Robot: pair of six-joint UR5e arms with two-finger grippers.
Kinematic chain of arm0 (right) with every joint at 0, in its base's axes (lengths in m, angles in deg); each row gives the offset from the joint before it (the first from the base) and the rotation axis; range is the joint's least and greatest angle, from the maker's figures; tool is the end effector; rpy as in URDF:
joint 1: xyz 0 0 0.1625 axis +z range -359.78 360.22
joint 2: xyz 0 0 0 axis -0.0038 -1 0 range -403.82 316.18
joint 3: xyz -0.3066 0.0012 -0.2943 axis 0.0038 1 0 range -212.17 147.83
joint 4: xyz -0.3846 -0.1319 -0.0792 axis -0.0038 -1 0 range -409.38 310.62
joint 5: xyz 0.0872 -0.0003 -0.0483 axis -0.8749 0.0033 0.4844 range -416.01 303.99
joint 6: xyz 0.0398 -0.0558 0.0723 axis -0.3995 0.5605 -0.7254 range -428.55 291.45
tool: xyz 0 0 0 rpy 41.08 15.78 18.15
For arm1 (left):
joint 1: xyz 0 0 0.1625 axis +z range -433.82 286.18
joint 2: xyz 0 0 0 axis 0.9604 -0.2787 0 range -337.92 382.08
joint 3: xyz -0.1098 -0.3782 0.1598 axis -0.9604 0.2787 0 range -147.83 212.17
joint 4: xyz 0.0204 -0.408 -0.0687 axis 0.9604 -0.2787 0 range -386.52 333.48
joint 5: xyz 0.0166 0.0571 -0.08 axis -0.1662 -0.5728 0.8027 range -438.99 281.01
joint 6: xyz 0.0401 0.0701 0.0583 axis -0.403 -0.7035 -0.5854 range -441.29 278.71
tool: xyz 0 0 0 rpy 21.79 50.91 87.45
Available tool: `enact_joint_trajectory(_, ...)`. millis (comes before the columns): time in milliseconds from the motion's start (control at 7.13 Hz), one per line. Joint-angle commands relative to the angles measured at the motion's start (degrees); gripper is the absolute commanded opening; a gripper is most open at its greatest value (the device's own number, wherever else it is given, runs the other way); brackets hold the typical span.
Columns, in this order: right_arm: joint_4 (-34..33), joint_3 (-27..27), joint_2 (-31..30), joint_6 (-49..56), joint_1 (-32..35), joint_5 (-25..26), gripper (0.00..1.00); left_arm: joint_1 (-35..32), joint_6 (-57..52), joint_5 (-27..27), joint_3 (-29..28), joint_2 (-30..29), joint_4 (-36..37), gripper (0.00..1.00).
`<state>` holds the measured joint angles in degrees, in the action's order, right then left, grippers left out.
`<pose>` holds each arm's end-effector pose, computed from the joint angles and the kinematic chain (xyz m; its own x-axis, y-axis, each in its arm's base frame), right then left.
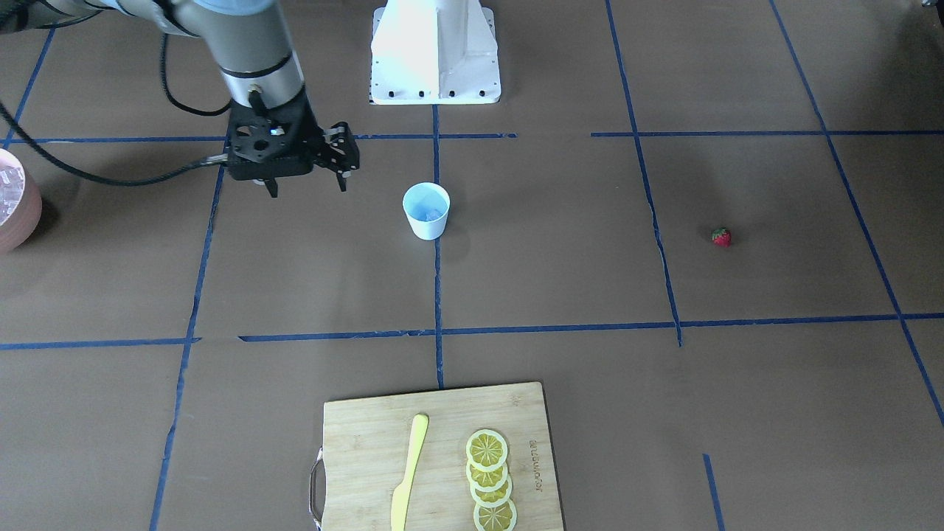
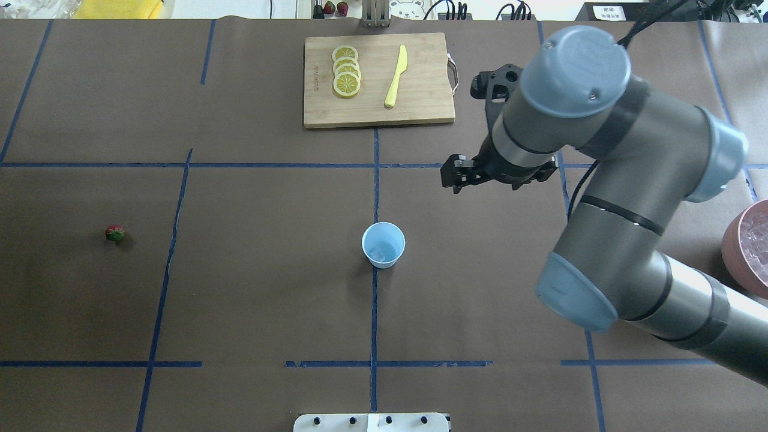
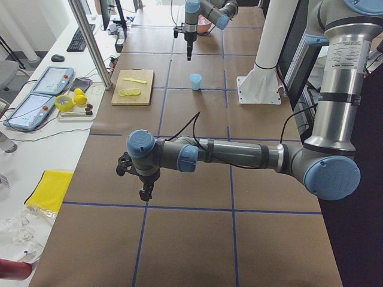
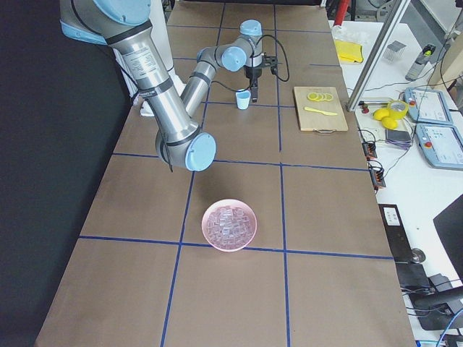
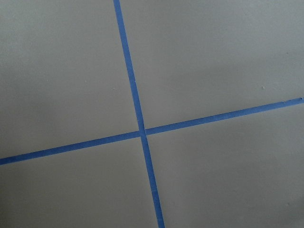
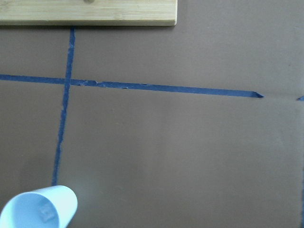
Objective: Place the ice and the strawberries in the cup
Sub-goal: 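Move the right gripper back to the pink ice bowl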
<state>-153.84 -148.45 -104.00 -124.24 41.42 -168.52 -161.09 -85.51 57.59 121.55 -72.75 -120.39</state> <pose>-0.3630 -0.4443 0.2083 0.6996 -0.0796 0.7101 -0.0277 0.9900 0.1383 -0.0354 -0.5376 0.6109 0.6765 0.2070 -0.7068 -0.0972 0.9764 0.1930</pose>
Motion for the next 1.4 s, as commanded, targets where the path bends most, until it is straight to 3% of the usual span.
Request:
enact_joint_trajectory(0, 0.39, -5.87, -10.18, 9.93, 7.97, -5.68, 0.99, 0.0, 0.09, 0.0, 0.44, -0.09, 0.0, 1.0)
enact_joint_trajectory(280, 1.44, -8.33, -18.96, 18.12, 14.23, -8.87, 0.99, 0.0, 0.0, 0.0, 1.06, 0.09, 0.0, 1.0)
enact_joint_trajectory(701, 24.03, -8.09, -42.13, 24.66, 18.82, -11.51, 0.99, 0.0, 0.09, 0.0, 2.9, 0.78, 0.09, 1.0)
enact_joint_trajectory(841, 31.26, -5.82, -46.91, 24.75, 20.13, -11.85, 0.99, -0.09, 1.13, 0.0, 3.95, 0.96, 0.17, 1.0)
enact_joint_trajectory(982, 35.33, -2.84, -49.22, 26.23, 22.06, -12.47, 0.99, -0.09, 1.32, 0.0, 4.48, 1.05, 0.17, 1.0)
enact_joint_trajectory(1262, 36.08, 1.57, -50.82, 31.5, 26.98, -13.0, 0.99, -0.09, 1.58, 0.0, 5.19, 1.4, 0.26, 1.0)
